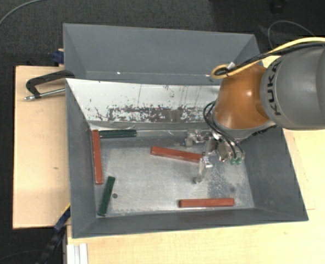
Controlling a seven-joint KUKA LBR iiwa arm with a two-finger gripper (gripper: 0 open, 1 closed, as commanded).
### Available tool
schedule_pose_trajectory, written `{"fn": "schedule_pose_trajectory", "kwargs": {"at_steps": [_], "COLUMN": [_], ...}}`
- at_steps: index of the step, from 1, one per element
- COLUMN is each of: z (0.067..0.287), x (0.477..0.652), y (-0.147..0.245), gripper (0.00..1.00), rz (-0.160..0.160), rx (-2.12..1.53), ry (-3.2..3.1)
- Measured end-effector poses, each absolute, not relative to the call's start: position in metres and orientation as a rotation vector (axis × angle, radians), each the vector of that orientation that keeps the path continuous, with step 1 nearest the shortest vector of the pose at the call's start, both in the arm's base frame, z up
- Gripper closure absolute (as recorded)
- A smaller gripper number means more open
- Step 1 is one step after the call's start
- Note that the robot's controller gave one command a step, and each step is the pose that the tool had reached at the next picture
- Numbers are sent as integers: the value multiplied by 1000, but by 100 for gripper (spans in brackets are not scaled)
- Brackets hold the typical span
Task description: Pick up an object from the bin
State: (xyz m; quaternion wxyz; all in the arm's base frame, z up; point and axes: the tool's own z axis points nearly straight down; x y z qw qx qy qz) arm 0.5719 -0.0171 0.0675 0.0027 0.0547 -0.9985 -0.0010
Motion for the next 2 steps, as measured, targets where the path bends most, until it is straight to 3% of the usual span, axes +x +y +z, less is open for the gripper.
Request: {"fn": "schedule_pose_trajectory", "kwargs": {"at_steps": [1,2], "z": [71,221], "x": [574,595], "y": [-18,-16], "gripper": [100,100], "rz": [-1,0], "rx": [171,148], "ry": [-3138,-3145]}}
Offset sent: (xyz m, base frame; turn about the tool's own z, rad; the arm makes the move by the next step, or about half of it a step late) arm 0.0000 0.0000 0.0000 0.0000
